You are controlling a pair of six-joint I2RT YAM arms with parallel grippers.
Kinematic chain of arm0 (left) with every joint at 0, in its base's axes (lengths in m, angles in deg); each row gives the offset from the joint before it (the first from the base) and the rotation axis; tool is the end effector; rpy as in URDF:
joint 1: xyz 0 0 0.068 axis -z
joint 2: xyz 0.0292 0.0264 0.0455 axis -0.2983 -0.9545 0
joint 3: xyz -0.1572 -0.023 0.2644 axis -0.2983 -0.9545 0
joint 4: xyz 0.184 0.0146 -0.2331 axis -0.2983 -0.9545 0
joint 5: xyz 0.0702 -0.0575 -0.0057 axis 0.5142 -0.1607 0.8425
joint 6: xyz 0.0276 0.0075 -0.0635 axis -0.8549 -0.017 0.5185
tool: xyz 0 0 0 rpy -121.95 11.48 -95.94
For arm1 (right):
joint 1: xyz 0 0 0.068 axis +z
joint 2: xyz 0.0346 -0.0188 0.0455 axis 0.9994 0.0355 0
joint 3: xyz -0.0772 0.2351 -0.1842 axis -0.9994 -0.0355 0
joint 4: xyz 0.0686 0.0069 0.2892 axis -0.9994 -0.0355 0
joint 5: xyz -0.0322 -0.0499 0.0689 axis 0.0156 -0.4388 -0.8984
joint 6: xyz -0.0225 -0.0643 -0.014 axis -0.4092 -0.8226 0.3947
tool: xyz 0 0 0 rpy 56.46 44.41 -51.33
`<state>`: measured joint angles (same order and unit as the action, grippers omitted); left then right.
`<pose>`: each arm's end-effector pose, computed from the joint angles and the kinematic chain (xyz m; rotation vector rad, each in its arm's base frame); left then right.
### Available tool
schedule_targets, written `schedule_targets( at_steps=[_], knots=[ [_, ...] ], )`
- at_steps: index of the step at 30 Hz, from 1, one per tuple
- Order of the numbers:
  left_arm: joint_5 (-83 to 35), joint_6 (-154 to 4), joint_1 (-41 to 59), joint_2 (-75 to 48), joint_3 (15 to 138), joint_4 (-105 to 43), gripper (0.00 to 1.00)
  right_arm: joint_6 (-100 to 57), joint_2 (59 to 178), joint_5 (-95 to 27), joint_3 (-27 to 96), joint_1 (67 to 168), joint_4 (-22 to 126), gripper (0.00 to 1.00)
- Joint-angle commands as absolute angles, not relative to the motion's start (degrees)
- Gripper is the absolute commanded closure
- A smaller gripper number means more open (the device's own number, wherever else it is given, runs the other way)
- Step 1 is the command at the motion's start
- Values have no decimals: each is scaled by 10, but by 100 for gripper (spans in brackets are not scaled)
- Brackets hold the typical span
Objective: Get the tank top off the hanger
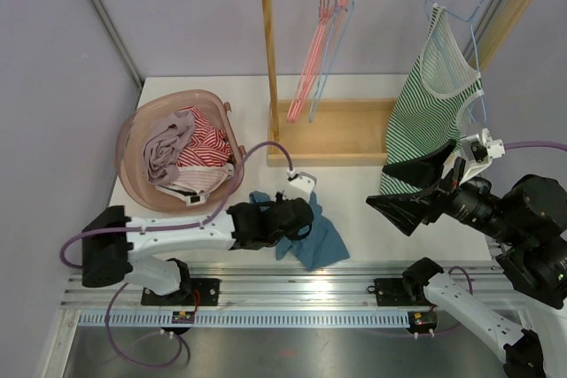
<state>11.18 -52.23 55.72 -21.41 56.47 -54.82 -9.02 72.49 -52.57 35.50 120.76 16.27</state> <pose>0.1215 -0.3114 0.2210 0.6072 2.2982 -0.3136 0.0429 0.0577 0.5301 -0.5751 1.4757 1.0641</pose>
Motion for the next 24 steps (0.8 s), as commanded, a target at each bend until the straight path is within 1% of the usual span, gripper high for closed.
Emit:
schedule_targets(
  at_steps=[1, 4, 9, 13, 14, 15, 17, 18, 19, 22, 23, 24],
  knots=[
    [228, -500, 558, -116, 610, -628, 100, -97, 721, -517, 375, 1211, 183, 0],
    [284, -486, 552, -70, 655, -708, 100, -101, 721, -509, 380, 1211, 178, 1],
    [344, -496, 518, -23, 745, -817, 100, -101, 718, -502, 388, 1211, 178, 1],
    [356, -543, 474, 19, 800, -832, 100, -99, 714, -504, 397, 1212, 178, 0],
    [349, -560, 458, 28, 811, -836, 100, -99, 714, -502, 400, 1211, 179, 0],
    [343, -568, 417, 31, 820, -846, 100, -98, 714, -502, 401, 1211, 180, 0],
    [301, -602, 368, 38, 849, -843, 100, -97, 717, -506, 402, 1211, 182, 0],
    [286, -612, 318, 39, 860, -842, 100, -96, 718, -507, 403, 1211, 184, 0],
    [248, -639, 292, 39, 878, -835, 100, -96, 719, -509, 404, 1210, 185, 1],
    [209, -664, 191, 10, 910, -832, 100, -98, 723, -503, 402, 1211, 188, 1],
    [143, -679, 158, -2, 933, -832, 100, -98, 728, -501, 401, 1211, 188, 1],
    [109, -684, 99, -28, 941, -823, 100, -100, 729, -496, 399, 1211, 189, 1]
  ],
)
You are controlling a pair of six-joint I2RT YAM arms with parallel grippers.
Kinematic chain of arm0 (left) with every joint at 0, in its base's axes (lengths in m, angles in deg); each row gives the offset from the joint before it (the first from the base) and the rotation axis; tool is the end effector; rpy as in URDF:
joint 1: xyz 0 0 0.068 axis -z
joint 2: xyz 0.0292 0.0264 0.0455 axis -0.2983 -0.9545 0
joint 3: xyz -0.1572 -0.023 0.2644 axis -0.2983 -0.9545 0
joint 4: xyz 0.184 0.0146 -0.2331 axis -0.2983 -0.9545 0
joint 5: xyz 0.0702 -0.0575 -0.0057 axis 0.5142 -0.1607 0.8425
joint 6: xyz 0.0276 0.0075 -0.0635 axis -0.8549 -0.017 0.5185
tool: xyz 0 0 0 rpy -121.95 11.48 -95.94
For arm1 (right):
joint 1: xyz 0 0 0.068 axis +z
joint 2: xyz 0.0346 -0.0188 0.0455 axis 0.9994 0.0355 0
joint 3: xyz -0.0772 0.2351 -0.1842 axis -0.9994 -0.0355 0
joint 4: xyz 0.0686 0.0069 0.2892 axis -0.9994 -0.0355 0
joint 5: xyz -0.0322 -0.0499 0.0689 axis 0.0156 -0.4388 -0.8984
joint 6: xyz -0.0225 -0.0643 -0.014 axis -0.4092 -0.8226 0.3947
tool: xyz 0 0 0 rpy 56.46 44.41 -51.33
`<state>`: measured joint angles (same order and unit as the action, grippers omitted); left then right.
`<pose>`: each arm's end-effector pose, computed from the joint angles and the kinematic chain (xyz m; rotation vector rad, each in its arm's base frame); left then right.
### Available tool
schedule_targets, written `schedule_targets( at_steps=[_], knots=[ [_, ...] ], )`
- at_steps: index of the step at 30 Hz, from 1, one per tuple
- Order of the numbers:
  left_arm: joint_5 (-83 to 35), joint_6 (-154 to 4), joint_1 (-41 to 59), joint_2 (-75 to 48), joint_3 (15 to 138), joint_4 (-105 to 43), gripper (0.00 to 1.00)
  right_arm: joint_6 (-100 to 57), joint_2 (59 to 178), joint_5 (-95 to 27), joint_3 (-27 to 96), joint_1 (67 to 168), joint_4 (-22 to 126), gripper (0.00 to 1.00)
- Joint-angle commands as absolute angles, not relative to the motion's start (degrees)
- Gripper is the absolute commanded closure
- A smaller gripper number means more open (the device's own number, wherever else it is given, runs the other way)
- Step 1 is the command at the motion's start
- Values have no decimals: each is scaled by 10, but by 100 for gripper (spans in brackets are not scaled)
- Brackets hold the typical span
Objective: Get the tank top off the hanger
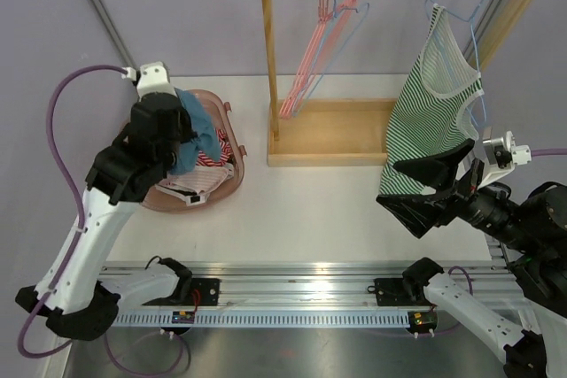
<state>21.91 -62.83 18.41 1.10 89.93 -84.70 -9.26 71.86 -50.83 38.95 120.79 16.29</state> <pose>0.1892 -0.0937 0.4980 -0.1968 1.9188 -0.0213 0.0275 0.0460 0.5478 -0.5512 1.4025 1.0414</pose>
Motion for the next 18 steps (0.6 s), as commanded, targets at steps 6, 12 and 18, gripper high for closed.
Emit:
schedule_targets(
  at_steps=[6, 12, 18],
  knots=[
    [-16, -699, -51, -127, 1002, -829, 100, -107, 743, -450, 399, 1210, 176, 0],
    [-48, -699, -106, -170, 1013, -838, 41, -106, 778, -344, 430, 1210, 111, 1],
    [-76, -689, -106, -118, 980, -847, 1, -104, 879, -95, 506, 1211, -1, 0]
  ],
)
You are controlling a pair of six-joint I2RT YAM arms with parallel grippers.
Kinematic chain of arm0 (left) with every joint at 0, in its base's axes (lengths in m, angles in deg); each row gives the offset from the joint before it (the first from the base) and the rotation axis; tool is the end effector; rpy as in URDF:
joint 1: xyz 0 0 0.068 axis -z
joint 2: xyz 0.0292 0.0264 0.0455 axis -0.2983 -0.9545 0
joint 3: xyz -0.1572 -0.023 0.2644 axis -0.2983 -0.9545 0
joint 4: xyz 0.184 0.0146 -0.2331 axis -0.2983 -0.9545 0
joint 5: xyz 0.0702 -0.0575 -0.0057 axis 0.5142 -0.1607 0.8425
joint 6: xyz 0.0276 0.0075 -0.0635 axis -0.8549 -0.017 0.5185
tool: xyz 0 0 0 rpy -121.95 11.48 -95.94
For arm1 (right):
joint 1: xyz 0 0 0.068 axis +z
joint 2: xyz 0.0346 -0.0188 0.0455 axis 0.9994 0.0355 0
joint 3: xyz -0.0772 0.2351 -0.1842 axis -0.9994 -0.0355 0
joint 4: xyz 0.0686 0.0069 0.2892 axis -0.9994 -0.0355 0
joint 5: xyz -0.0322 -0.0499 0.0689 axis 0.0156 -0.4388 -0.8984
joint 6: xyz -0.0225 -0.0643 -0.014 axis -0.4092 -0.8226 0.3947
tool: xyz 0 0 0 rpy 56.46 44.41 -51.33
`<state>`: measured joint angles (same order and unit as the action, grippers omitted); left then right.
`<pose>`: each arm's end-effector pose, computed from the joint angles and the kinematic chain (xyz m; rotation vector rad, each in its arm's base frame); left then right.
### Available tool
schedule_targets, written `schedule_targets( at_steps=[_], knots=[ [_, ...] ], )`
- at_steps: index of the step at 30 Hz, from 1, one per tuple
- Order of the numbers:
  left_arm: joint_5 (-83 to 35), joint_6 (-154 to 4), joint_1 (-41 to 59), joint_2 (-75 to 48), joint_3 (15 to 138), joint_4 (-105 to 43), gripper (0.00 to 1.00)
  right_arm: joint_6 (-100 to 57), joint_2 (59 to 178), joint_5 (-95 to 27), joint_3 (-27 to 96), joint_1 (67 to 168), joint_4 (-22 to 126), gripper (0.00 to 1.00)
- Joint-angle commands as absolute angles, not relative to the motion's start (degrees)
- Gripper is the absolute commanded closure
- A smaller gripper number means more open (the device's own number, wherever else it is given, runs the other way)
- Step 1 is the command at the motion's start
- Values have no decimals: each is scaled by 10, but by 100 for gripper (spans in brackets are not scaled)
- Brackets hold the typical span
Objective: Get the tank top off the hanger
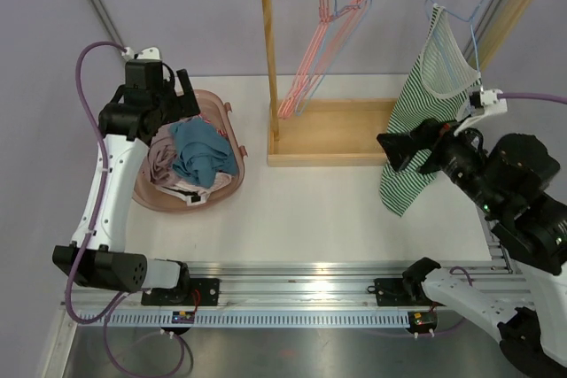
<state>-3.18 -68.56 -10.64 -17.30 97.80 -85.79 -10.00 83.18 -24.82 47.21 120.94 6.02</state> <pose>0.3213 -0.0255 0.4596 -0.3322 2.1886 0.0081 0.0891 0.0564 0.5555 -0.1988 1.6695 0.6642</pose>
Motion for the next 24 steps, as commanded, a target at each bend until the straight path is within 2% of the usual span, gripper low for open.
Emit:
schedule_targets(
  at_steps=[1, 8, 17, 21, 24],
  knots=[
    [-94, -690, -106, -103, 968, -847, 1, -106, 900, -55, 513, 1211, -7, 1],
    [-154, -698, -78, 67, 791, -813, 1, -138, 945, 37, 548, 1211, 21, 0],
    [-195, -685, 7, 253, 600, -757, 1, -299, 1017, 230, 633, 1208, 53, 1],
    [-216, -688, 18, 293, 548, -731, 1, -333, 1065, 180, 713, 1169, 44, 0],
    [-226, -691, 22, 312, 540, -727, 1, -349, 1112, 113, 776, 1094, 24, 0]
  ],
)
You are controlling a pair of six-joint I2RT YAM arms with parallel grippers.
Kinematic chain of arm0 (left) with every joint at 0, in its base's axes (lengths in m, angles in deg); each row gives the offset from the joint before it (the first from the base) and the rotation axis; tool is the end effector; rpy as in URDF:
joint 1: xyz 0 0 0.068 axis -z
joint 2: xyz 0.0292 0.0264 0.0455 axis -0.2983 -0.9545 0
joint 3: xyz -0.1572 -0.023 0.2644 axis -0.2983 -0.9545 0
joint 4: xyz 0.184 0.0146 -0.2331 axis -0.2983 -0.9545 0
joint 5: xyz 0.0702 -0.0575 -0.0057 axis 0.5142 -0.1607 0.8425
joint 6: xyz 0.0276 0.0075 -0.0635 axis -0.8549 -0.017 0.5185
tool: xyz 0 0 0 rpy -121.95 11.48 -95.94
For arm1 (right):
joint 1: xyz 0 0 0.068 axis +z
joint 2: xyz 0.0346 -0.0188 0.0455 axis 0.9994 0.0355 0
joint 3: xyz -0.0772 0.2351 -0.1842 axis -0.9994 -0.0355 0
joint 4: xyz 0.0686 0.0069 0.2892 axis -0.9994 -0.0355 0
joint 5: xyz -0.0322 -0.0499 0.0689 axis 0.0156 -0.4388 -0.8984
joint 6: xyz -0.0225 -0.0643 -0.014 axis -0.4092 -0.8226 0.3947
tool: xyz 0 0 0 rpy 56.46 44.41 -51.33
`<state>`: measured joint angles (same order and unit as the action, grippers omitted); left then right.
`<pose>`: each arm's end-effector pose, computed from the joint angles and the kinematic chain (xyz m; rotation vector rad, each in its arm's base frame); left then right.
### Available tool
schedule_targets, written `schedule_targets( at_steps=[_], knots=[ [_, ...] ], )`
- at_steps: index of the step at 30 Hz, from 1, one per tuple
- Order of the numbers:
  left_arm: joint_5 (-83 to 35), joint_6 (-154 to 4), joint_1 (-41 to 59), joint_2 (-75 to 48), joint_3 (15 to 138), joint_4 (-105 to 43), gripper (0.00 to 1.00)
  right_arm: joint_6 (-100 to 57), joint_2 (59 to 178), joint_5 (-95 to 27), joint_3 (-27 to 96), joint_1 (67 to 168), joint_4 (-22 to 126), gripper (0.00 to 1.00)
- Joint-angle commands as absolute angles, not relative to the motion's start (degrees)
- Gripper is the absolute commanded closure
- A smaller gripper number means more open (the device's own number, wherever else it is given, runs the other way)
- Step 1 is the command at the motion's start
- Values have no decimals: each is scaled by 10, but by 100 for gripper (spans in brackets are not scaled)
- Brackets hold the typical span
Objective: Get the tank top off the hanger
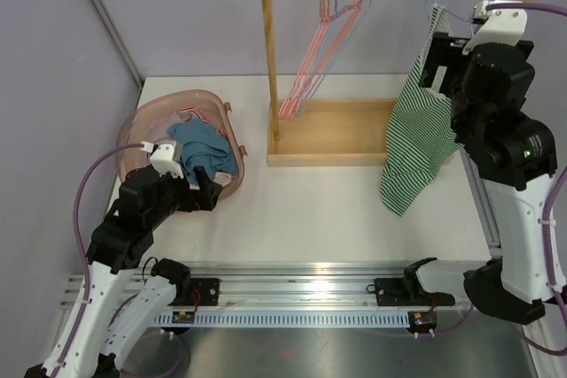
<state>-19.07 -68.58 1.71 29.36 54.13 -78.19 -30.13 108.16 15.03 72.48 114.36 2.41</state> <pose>0.1242 -0.0464 0.3576 0.0598 2.0771 -0.4574 0.1956 0.0556 0.6197 0.1207 1.6692 -0.2828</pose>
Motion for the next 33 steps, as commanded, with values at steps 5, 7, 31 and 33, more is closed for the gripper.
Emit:
schedule_targets(
  at_steps=[5, 7, 31, 33],
  knots=[
    [-227, -692, 26, 325, 534, -724, 1, -365, 1209, 18, 865, 986, -29, 0],
    [-223, -691, 29, 326, 534, -726, 1, -359, 1247, -29, 899, 955, -43, 1],
    [-229, -688, 45, 312, 525, -723, 1, -329, 1346, -273, 934, 826, -43, 54],
    [-228, -687, 48, 311, 524, -723, 1, -327, 1349, -271, 940, 826, -48, 58]
  ],
)
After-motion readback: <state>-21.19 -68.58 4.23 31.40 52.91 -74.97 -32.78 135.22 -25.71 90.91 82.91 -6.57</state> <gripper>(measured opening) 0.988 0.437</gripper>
